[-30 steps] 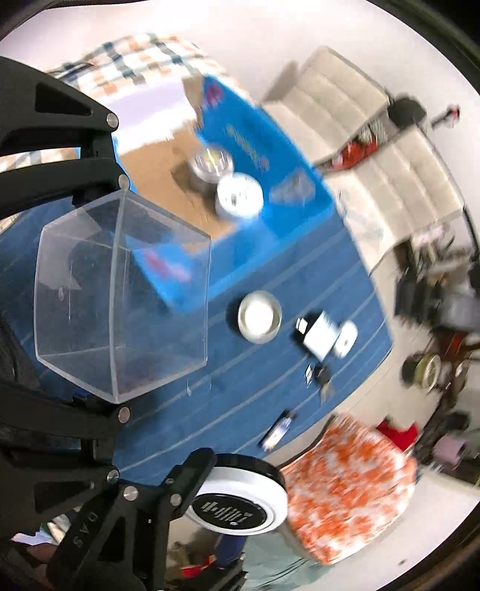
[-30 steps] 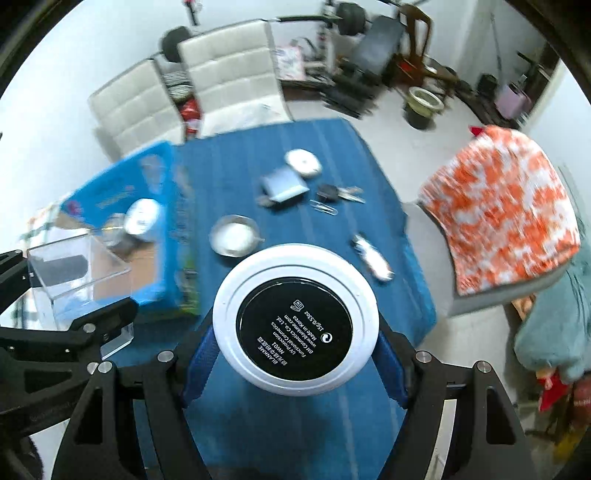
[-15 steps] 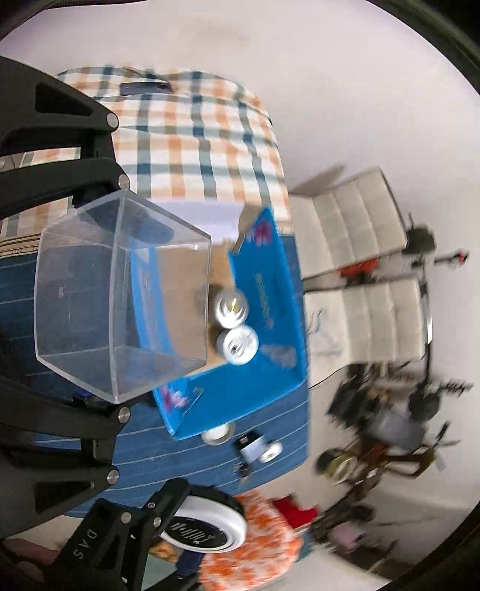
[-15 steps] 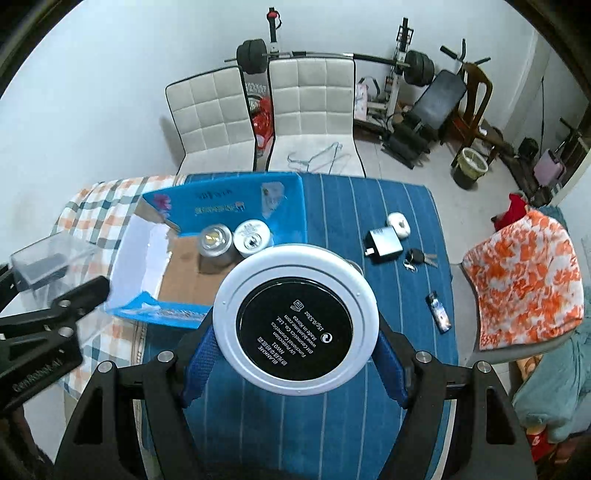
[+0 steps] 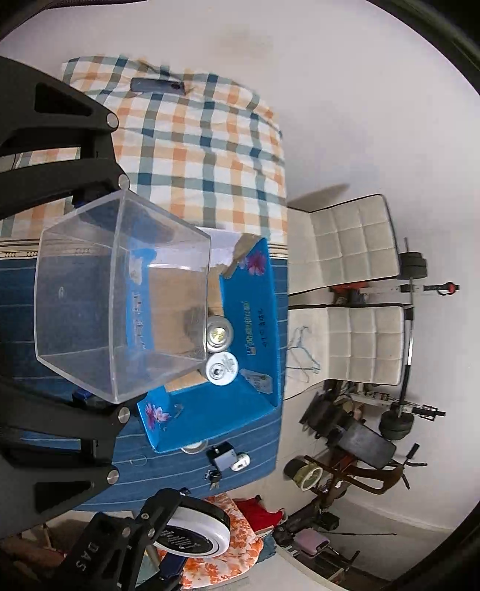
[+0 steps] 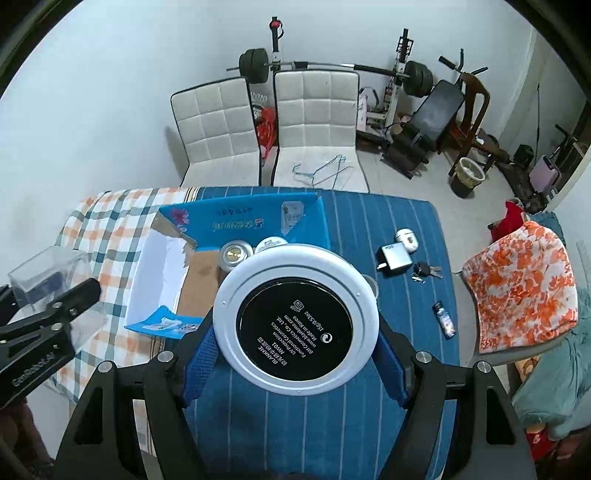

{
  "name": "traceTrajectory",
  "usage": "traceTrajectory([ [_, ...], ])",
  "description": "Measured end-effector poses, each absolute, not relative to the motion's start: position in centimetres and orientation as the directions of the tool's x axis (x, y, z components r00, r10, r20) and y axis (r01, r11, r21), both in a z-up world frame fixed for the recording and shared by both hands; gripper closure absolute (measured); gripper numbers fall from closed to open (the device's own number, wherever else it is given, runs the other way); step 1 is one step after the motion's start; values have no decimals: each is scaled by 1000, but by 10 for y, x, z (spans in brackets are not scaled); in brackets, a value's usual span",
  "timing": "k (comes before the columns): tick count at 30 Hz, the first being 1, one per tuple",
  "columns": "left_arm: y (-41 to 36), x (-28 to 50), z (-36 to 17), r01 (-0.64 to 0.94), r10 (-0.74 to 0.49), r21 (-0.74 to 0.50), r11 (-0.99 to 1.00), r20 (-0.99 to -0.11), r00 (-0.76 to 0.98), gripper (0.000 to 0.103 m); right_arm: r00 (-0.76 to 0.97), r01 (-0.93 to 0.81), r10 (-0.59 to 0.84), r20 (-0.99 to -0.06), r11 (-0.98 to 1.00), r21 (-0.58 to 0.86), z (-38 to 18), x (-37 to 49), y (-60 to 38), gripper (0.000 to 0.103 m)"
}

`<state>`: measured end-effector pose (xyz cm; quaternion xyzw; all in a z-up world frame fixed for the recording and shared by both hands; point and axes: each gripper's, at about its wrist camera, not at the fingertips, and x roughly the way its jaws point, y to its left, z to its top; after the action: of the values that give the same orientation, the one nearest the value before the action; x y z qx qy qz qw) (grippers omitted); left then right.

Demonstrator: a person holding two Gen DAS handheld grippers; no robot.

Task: Organize rigid objects
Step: 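Lower the clear cube into the box with the left tool while the right tool sets the puck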

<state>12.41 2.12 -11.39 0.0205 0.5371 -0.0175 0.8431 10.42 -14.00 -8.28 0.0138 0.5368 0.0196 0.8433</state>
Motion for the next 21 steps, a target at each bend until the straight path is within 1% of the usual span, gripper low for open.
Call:
traceTrajectory([
  [4, 36, 153, -155, 24, -28, -21, 999, -941, 337, 41, 371, -13, 69, -926, 998, 69, -114, 123, -136, 26],
  [9, 46, 206, -226, 2, -61, -61, 998, -979, 196, 41, 248, 25, 82, -965, 996, 91, -187, 170, -131, 26],
  [15, 40, 257, -296, 13, -30, -29, 999, -997, 71, 41, 90, 66, 87, -992, 994, 93, -286, 230, -120, 26],
  [18, 43, 278, -329, 0, -10, -10, 1000, -1000, 11, 41, 24, 81, 83, -996, 993, 85, -322, 247, -115, 26],
  [21, 43, 288, -346, -11, -20, -20, 1000, -1000, -16, 40, -22, 86, 68, -997, 994, 66, -350, 261, -112, 26],
])
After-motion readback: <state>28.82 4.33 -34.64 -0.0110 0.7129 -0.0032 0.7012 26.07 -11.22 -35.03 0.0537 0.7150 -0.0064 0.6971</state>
